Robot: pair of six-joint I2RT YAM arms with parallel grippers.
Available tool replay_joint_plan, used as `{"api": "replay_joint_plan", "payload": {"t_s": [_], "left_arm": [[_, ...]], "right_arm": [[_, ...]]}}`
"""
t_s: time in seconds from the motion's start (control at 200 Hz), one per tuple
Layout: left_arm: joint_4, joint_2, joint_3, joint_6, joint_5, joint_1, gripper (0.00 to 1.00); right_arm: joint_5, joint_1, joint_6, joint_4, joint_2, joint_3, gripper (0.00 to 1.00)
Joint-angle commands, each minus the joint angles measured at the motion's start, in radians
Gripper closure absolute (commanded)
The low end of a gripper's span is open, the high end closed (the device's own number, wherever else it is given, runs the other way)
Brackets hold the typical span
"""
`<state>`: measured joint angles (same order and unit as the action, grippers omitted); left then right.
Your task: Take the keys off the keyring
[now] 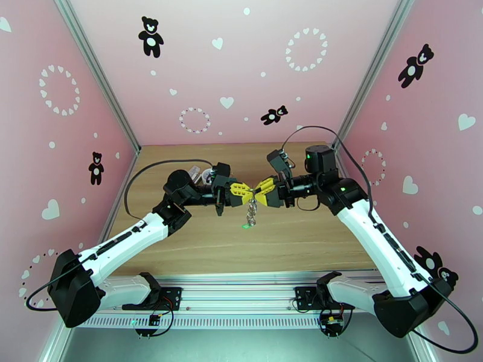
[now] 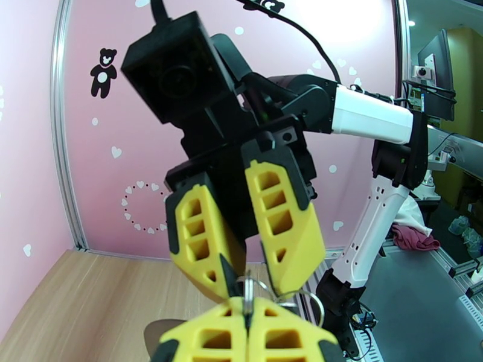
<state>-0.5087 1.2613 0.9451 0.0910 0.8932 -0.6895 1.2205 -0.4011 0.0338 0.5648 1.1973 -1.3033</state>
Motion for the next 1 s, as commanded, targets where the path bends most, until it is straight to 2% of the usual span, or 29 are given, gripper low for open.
{"api": "replay_joint_plan", "payload": {"t_s": [0.0,0.15,0.32,0.445,0.561,0.636,0.826,0.991], "left_arm": [[-0.005,-0.005,0.015,-0.014,-0.02,0.001,1.0],[0.018,-0.014,0.015,-0.036,-0.034,0.001,1.0],[0.072,-0.033,0.015,-0.084,-0.071,0.001,1.0],[0.127,-0.045,0.017,-0.133,-0.105,0.002,1.0],[0.169,-0.058,0.023,-0.176,-0.147,-0.003,1.0],[0.173,-0.071,0.014,-0.204,-0.197,-0.01,1.0],[0.178,-0.107,-0.011,-0.297,-0.361,-0.048,1.0],[0.162,-0.112,-0.032,-0.393,-0.469,-0.083,1.0]], "right_arm": [[-0.019,-0.01,0.009,-0.024,0.008,-0.028,0.72],[-0.057,-0.011,0.016,-0.022,0.005,-0.024,0.76],[-0.11,-0.009,0.011,0.012,0.0,-0.025,0.86],[-0.148,-0.007,0.004,0.039,-0.007,-0.031,0.89],[-0.189,-0.007,-0.05,0.139,0.007,-0.077,0.92],[-0.212,-0.006,-0.052,0.16,0.009,-0.088,0.98],[-0.272,-0.006,-0.058,0.236,0.032,-0.132,1.0],[-0.242,-0.011,-0.008,0.204,0.05,-0.136,1.0]]}}
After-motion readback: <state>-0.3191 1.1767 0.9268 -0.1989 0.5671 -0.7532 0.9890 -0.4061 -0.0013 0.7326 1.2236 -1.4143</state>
